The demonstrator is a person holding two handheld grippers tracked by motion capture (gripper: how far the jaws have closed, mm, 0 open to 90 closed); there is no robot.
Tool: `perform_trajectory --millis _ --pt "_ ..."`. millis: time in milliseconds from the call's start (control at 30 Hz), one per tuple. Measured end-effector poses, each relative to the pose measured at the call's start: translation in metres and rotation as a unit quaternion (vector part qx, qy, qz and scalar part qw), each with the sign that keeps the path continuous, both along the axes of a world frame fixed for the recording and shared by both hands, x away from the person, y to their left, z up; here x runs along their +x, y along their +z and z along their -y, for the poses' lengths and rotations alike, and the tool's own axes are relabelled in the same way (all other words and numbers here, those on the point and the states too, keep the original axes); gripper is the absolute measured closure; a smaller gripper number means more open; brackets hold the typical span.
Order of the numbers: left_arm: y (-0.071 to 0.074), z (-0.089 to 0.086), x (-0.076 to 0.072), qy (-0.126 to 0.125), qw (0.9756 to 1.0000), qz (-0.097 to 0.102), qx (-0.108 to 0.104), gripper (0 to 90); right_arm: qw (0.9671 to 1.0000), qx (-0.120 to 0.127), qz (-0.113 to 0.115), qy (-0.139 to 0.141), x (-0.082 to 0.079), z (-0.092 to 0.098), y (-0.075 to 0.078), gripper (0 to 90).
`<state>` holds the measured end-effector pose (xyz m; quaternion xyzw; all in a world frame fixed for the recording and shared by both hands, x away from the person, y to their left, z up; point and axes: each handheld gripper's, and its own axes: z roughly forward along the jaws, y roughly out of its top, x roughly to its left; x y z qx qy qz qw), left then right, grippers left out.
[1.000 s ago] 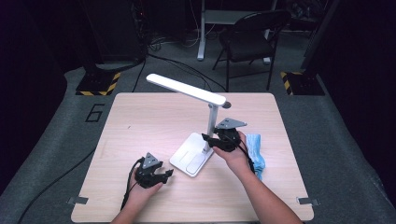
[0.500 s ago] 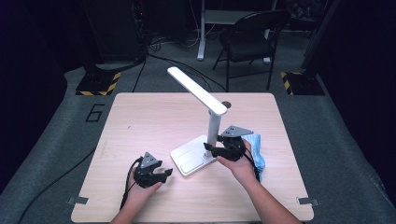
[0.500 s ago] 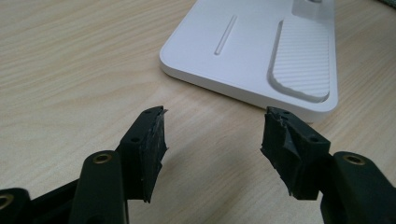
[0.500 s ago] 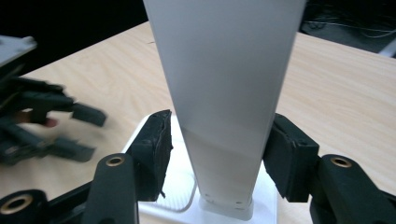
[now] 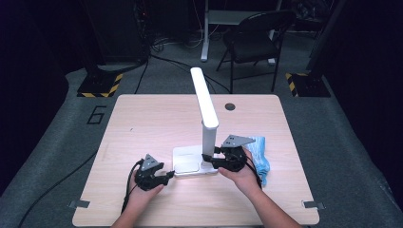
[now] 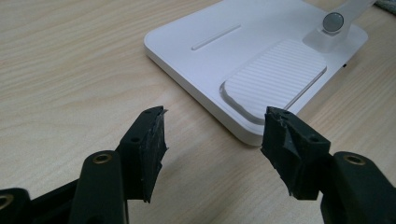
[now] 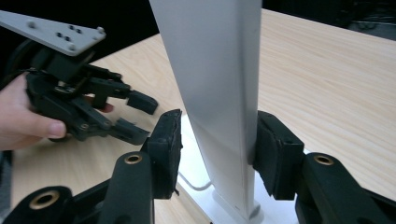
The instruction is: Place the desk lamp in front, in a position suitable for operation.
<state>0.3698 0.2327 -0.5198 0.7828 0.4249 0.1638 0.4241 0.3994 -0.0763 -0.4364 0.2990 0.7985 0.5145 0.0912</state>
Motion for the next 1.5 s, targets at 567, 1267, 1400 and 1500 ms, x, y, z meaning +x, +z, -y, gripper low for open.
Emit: perform_trajectory --millis 567,1267,1400,1500 --pt "0.004 -0.002 -0.001 -0.019 0.9998 -0.001 0.0 39.0 0.9991 -0.006 0.021 0.037 -0.004 -0.033 0.003 71.7" --pt "0.009 -0.001 -0.004 -0.036 0.9993 0.01 -0.007 39.0 0.9995 -0.012 0.031 0.001 0.001 -0.07 0.003 72.7" --pt "0.01 0.0 -0.004 -0.037 0.9992 0.01 -0.009 39.2 0.9999 0.002 0.012 0.006 0.001 -0.067 0.003 68.6" --pt "0.01 0.002 -0.003 -0.039 0.999 0.012 -0.014 39.2 0.9998 0.011 0.003 0.017 0.002 -0.062 0.002 61.0"
